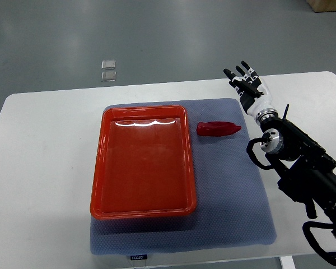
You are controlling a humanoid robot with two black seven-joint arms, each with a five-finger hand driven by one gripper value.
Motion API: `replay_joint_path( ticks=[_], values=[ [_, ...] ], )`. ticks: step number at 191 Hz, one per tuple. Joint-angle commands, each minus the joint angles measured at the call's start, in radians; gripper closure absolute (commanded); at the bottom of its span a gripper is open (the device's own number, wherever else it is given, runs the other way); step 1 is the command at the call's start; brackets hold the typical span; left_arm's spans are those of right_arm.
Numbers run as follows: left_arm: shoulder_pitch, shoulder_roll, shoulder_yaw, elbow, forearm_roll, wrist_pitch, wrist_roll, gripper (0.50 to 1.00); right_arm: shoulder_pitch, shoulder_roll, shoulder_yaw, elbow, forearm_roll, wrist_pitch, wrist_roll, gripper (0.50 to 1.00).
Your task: Place red pepper on red tray
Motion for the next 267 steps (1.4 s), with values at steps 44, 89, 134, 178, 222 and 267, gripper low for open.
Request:
replay_joint_path(
  ticks=[44,89,134,178,222,267],
  values=[
    [0.0,0.0,0.0,0.003,0.0,0.0,0.0,0.5,-0.001,0.0,0.0,0.0,0.0,0.0,0.0,0.587],
    [0.0,0.0,0.002,-0.001,0.001,0.002,0.0,0.5,-0.001,0.0,-0.003,-0.003,0.0,0.001,0.0,0.587],
    [0.0,0.0,0.005,0.015,0.0,0.003,0.0,0.5,-0.001,0.0,-0.003,-0.005,0.0,-0.002,0.005,0.587],
    [0.0,0.0,0.002,0.003,0.0,0.003,0.0,0.5,-0.001,0.0,-0.001,-0.005,0.0,0.0,0.008,0.587],
    [0.0,0.0,0.003,0.003,0.0,0.003,0.0,0.5,-0.001,0.0,-0.001,-0.005,0.0,-0.002,0.008,0.587],
    [0.0,0.0,0.002,0.003,0.0,0.003,0.0,0.5,0.017,0.0,-0.004,-0.005,0.0,-0.002,0.008,0.587]
  ],
)
